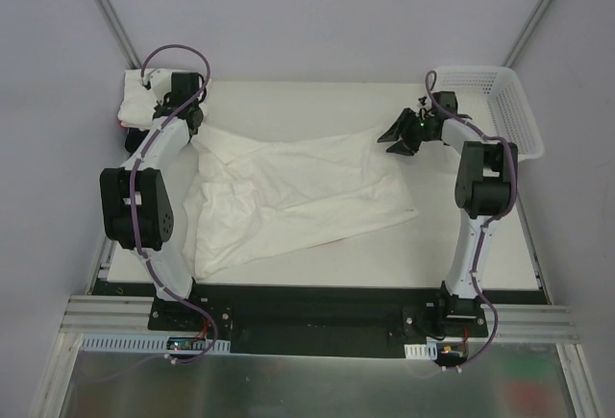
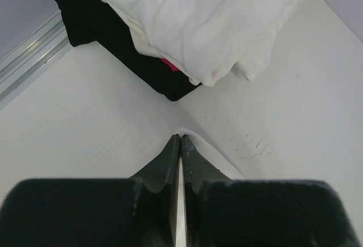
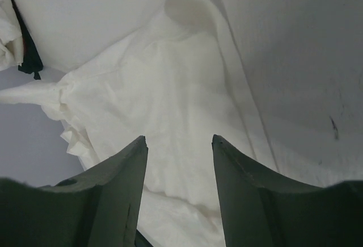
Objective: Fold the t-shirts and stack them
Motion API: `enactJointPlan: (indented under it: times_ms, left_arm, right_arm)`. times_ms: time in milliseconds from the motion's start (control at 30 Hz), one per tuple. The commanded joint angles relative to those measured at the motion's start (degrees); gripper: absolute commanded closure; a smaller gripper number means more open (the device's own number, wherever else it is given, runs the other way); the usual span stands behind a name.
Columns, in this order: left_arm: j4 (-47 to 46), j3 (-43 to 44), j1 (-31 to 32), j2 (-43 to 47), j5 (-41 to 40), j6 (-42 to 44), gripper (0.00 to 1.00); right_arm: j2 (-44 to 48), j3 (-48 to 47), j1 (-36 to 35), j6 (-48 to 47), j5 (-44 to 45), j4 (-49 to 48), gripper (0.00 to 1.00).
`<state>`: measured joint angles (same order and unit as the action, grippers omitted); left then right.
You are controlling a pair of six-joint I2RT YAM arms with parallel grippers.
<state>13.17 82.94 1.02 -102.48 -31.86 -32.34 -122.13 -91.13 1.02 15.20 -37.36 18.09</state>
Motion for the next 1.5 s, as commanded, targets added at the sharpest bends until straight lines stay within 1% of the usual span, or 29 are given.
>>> enactJointPlan:
  times_ms: [0, 233, 467, 633, 800, 967, 1067, 1467]
  left_arm:
    - [-1.3, -0.84, -0.49, 3.86, 0.56, 0.7, 1.0]
    - [-1.22, -1.02, 0.04, 3.16, 2.5, 0.61, 1.0]
    - [-1.22, 0.03, 1.18, 2.11, 2.68, 0.7, 1.0]
    - [-1.22, 0.73, 1.8, 2.02, 2.68, 1.22, 1.0]
    - [-1.3, 0.73, 2.06, 2.19, 2.68, 1.84, 1.0]
    - [-1.3, 0.91, 2.15, 1.75, 2.94, 1.93, 1.0]
    - [-1.22, 1.09, 2.32, 1.23, 3.2, 1.84, 1.0]
    - [-1.13, 1.61, 2.76, 0.79, 2.76, 2.28, 1.0]
  right_arm:
    - [-5.48, -5.8, -0.58, 3.6, -1.04, -4.02, 0.48]
    - [-9.36, -11.42, -0.58, 3.26, -0.34, -2.53, 0.48]
    - [-10.67, -15.56, -0.23, 2.38, 0.8, -0.51, 0.48]
    - [-13.92, -18.81, -0.05, 3.08, 0.45, -0.6, 0.49]
    - [-16.48, -23.21, 0.04, 3.52, 0.8, 0.11, 0.53]
    - [-17.53, -23.92, 0.13, 3.43, 1.15, 0.11, 0.59]
    - [-18.06, -24.0, 0.04, 3.69, 1.15, -0.07, 0.61]
    - [-19.11, -23.83, -0.4, 5.19, 0.89, -2.09, 0.62]
